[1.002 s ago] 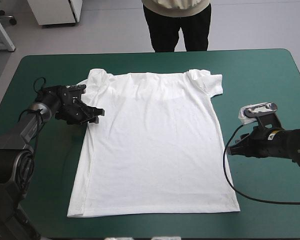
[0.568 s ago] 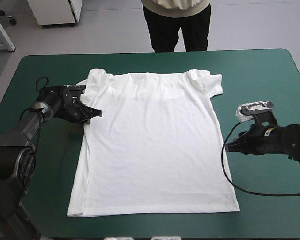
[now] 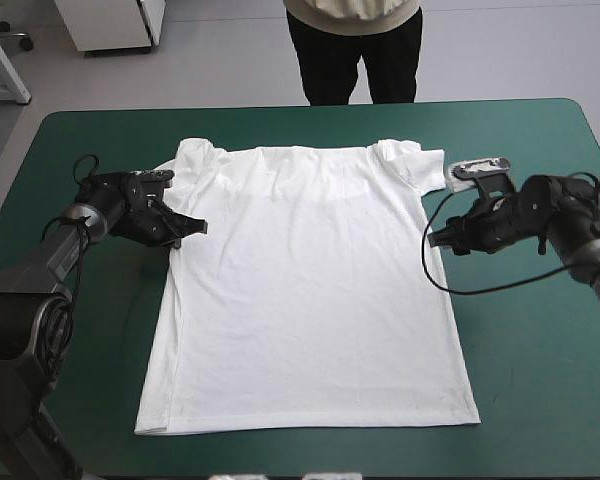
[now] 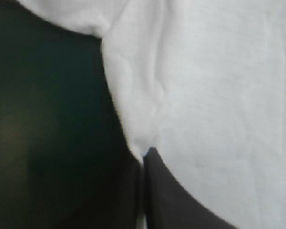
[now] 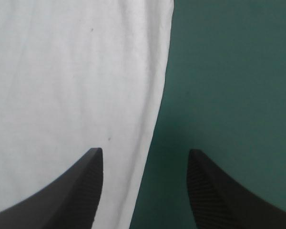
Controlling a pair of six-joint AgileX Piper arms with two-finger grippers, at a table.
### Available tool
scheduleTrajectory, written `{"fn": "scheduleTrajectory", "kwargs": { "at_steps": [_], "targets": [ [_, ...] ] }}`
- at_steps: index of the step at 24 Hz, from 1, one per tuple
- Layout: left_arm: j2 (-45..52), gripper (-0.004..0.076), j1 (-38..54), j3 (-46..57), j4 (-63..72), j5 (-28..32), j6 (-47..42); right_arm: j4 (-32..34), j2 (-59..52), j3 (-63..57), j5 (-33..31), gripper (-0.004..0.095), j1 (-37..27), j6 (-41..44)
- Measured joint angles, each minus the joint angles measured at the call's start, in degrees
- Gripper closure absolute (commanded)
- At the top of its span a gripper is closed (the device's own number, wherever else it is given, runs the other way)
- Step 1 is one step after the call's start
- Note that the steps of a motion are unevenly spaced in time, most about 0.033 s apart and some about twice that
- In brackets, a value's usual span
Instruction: Fold the cloth
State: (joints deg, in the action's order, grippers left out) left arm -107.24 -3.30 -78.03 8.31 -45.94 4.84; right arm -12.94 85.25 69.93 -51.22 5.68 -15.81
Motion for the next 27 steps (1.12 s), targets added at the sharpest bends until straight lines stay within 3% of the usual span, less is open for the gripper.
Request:
{"fn": "scheduleTrajectory", "kwargs": {
  "at_steps": [8,14,22,27],
  "targets": [
    [-0.1,0.0733,0.0,-0.1,0.0,-0.2,0.0,3.0,20.3,16.3,0.2,0.0381,4.6,1.8],
    [-0.1,0.0733,0.0,-0.2,0.0,-0.3,0.0,5.8,27.6,21.1,0.0,0.0403,4.6,3.6],
    [-0.1,0.0733,0.0,-0.2,0.0,-0.3,0.1,7.1,30.3,21.9,-0.8,0.0515,4.6,3.7],
    [-0.1,0.0733,0.0,-0.2,0.0,-0.3,0.1,7.4,30.9,22.4,-2.4,0.0744,4.5,3.0]
  ]
}}
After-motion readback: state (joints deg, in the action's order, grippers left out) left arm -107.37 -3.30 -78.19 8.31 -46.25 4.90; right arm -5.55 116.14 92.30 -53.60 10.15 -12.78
